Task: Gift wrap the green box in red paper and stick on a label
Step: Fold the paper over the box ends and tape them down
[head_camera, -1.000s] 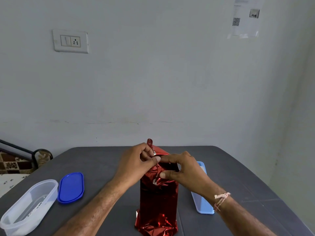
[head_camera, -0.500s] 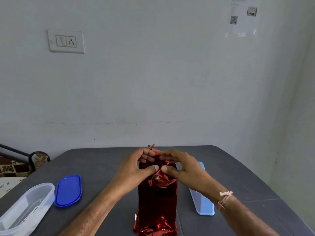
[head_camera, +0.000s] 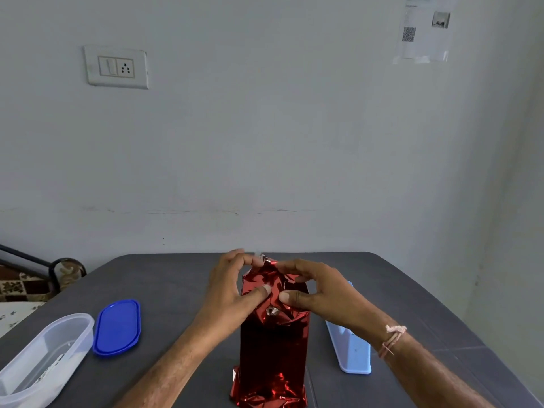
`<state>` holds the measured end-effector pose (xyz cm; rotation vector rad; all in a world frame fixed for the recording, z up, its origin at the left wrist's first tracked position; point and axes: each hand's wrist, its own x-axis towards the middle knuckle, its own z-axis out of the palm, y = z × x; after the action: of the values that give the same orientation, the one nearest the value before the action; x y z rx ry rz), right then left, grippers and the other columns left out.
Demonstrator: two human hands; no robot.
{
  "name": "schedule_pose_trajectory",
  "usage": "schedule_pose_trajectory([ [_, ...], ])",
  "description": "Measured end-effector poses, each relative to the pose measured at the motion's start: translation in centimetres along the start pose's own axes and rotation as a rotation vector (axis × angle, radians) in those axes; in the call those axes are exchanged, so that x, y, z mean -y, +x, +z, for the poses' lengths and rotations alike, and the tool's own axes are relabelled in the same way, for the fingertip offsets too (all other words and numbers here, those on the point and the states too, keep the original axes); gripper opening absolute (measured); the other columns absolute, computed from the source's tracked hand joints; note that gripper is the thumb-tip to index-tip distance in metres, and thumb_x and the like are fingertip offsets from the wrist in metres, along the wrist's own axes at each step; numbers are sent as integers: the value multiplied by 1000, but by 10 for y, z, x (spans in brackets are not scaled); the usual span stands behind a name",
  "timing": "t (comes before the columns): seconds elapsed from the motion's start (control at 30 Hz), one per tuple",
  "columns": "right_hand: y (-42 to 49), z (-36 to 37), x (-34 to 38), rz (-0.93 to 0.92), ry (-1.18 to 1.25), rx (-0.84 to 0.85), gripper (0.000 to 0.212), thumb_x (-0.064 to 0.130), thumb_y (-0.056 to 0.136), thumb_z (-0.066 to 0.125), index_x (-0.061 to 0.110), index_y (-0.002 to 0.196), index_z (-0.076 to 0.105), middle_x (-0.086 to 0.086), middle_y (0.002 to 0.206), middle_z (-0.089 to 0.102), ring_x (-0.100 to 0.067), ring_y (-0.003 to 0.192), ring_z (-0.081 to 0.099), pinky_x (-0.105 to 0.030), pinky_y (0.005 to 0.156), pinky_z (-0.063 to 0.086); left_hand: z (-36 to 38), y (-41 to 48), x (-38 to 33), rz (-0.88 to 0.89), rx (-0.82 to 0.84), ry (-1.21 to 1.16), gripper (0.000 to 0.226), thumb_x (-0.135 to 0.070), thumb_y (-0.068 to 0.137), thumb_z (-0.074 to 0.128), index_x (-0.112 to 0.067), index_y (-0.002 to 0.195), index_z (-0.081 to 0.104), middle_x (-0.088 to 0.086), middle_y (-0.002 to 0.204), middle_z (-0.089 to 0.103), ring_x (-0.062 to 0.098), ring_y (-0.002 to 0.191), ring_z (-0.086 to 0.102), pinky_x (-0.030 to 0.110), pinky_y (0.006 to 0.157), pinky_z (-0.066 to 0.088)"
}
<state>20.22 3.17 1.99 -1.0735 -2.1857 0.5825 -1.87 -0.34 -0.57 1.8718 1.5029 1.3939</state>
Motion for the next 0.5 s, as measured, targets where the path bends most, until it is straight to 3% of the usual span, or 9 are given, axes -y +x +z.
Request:
schedule_pose_trajectory([
  [0.07,1,-1,1,5,-1,11,54,42,87,80,41,137,61,25,125,67,3,118,58,-25,101,47,0,0,-1,-79,37,-72,40,-31,84,82,-45,114,59,-17,150,35,6,144,30,35,117,30],
  [0.1,1,0,1,7,-2,17,53,42,87,80,40,137,61,25,125,68,2,118,59,-24,100,47,-1,-1,-2,-126,69,-151,39,-33,83,82,-46,113,60,-12,149,40,11,142,39,37,113,40],
  [0.17,3,0,2,11,-10,27,50,43,87,79,40,135,63,24,122,69,2,116,61,-24,99,49,-2,-3,-3,-206,128,-331,36,-31,85,81,-41,113,61,3,139,56,21,120,65,30,89,59],
  [0.23,4,1,4,14,-26,33,45,45,88,78,40,131,66,22,120,70,1,115,62,-18,95,47,-3,-5,-4,-261,146,-436,33,-24,88,80,-34,113,62,5,132,62,21,101,75,25,77,59],
  [0.33,6,2,7,18,-44,13,36,48,90,75,38,124,72,20,118,72,3,112,63,-12,90,44,-2,-6,-5,-274,139,-473,32,-24,86,81,-33,112,65,-4,134,60,19,105,73,26,83,57],
  [0.4,6,5,7,17,-53,0,36,52,89,73,40,123,72,21,116,73,3,111,64,-20,96,49,-2,-6,-7,-282,152,-487,29,-23,87,79,-33,111,68,-6,127,66,16,104,73,24,84,56],
  [0.5,6,6,6,13,-55,14,43,54,86,75,39,126,70,21,118,73,3,111,65,-27,100,52,-3,-5,-7,-304,176,-487,26,-21,89,77,-34,111,72,-1,115,75,20,106,73,34,93,56],
])
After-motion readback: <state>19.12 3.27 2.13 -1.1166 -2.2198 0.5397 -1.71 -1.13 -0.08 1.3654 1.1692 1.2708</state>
